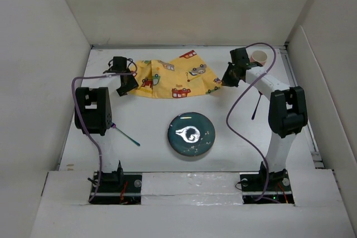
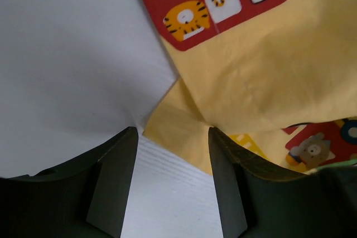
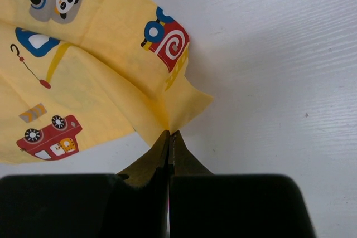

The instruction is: Set the dinner table for one person

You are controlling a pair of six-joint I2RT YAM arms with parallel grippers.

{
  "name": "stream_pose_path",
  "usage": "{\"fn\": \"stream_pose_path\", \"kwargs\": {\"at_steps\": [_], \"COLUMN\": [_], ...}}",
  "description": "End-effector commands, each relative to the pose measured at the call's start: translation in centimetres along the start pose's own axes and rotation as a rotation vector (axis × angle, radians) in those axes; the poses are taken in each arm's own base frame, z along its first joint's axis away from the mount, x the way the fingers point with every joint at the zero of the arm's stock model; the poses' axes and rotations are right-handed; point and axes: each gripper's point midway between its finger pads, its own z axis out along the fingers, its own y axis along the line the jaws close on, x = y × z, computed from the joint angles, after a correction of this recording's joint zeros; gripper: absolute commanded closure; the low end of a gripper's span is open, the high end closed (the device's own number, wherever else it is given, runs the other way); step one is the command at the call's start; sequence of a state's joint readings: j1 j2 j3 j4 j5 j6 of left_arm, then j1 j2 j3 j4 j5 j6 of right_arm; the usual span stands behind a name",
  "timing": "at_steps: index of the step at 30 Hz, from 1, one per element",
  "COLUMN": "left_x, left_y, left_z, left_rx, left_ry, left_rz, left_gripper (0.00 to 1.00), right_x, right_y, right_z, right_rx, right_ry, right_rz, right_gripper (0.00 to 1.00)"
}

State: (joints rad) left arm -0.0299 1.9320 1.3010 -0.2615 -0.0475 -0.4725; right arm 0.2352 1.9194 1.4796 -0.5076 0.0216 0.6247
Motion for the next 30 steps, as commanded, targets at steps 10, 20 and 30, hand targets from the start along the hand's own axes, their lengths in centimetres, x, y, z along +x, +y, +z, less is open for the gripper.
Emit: {"fn": "stream_pose_path", "kwargs": {"at_steps": [10,20,30], "left_x": [-1.4,-3.4,-16.7], "left_y": [0.0,-0.7,-8.9], "left_z": [1.5,-0.9,-24.2], "left_rx": [-0.046,-0.056,0.376], "left_ry": [-0.027,-0.105,-0.547], "left_rz": [0.029,0.078,-0.028], "left_gripper": [0.79,1.0,1.0], "right_x": [-2.5,-2.8,-9.0], "right_y": [1.7,2.7,4.8], "right_z": [-2.1,-2.4,-14.3], "right_rx": [-0.073,-0.111,-0.162], "right_ry": [-0.081,-0.08,-0.341], "right_rz": [0.013,0.019,0.01], "right_gripper": [1.0,1.0,1.0]}}
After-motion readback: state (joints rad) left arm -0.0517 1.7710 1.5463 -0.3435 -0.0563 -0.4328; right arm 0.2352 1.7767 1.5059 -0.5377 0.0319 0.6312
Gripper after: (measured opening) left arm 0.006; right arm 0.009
